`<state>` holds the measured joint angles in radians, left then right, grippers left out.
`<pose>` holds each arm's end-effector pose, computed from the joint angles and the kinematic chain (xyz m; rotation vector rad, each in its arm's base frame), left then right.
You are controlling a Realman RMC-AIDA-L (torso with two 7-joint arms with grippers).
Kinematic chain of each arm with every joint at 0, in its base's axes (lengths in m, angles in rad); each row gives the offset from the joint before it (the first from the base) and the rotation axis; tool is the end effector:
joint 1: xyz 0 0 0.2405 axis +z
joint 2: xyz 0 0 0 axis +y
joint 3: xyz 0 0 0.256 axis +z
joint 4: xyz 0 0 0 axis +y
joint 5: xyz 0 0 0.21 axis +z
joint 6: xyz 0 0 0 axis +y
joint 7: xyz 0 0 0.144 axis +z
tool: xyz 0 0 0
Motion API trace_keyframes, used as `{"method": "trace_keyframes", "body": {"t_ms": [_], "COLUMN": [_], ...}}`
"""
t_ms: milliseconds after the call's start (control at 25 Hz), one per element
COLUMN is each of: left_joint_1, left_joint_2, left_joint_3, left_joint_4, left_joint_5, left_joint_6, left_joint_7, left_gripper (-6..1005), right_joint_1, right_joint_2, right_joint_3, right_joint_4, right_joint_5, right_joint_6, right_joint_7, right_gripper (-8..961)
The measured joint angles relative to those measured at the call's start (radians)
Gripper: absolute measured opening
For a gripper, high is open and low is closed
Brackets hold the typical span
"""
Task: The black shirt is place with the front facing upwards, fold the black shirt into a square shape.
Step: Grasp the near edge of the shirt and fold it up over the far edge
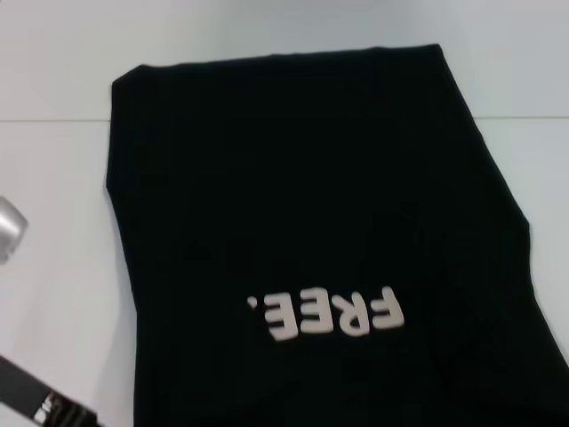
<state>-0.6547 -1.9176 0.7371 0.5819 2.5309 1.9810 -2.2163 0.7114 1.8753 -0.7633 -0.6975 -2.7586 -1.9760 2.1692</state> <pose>-0.2839 0.2831 0.0375 2.3366 1.6004 -0.1319 0.2945 0.3050 0.0753 2.5111 -1.5340 0.5353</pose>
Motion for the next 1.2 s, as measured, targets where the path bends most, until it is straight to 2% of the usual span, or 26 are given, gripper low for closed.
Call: {"method": "trace_keyframes", "body": {"t_ms": [120, 240, 360, 560, 640, 760, 840, 960, 1040, 1080, 1200], "left_joint_1": [0.002, -0.004, -0.014, -0.027, -0.028, -0.027, -0.027, -0.023, -0.025, -0.025, -0.034], "left_joint_2": [-0.007, -0.007, 0.005, 0.043, 0.050, 0.050, 0.044, 0.026, -0.002, -0.002, -0.036], "left_joint_3": [0.019, 0.001, -0.081, -0.267, -0.320, -0.408, -0.458, -0.474, -0.471, -0.471, -0.471], "left_joint_4": [-0.007, -0.009, -0.005, 0.007, 0.018, 0.033, 0.032, 0.023, 0.022, 0.022, 0.022], "left_joint_5": [0.007, 0.002, 0.000, 0.000, 0.000, -0.002, -0.027, -0.086, -0.130, -0.130, -0.182], "left_joint_6": [0.001, -0.034, -0.076, -0.200, -0.262, -0.350, -0.412, -0.504, -0.584, -0.584, -0.669], "left_joint_7": [0.004, -0.001, -0.019, -0.101, -0.134, -0.156, -0.155, -0.145, -0.105, -0.105, -0.044], "left_gripper": [37, 37, 37, 38, 38, 38, 38, 38, 38, 38, 37], "right_joint_1": [-0.008, -0.008, -0.003, 0.001, -0.007, -0.023, -0.033, -0.047, -0.053, -0.054, -0.046], "right_joint_2": [0.007, 0.008, 0.001, -0.011, -0.015, -0.020, -0.020, -0.014, 0.001, 0.008, 0.036], "right_joint_3": [0.019, 0.081, 0.192, 0.361, 0.401, 0.444, 0.459, 0.465, 0.464, 0.463, 0.458], "right_joint_4": [0.015, 0.024, 0.025, 0.027, 0.028, 0.046, 0.077, 0.125, 0.149, 0.156, 0.169], "right_joint_5": [-0.017, -0.007, -0.003, 0.078, 0.146, 0.259, 0.337, 0.446, 0.502, 0.522, 0.563], "right_joint_6": [0.007, 0.030, 0.076, 0.154, 0.197, 0.274, 0.341, 0.455, 0.529, 0.559, 0.654], "right_joint_7": [-0.016, -0.017, 0.000, 0.046, 0.078, 0.107, 0.111, 0.092, 0.065, 0.051, 0.008], "right_gripper": [32, 33, 33, 33, 32, 32, 32, 32, 32, 33, 33]}}
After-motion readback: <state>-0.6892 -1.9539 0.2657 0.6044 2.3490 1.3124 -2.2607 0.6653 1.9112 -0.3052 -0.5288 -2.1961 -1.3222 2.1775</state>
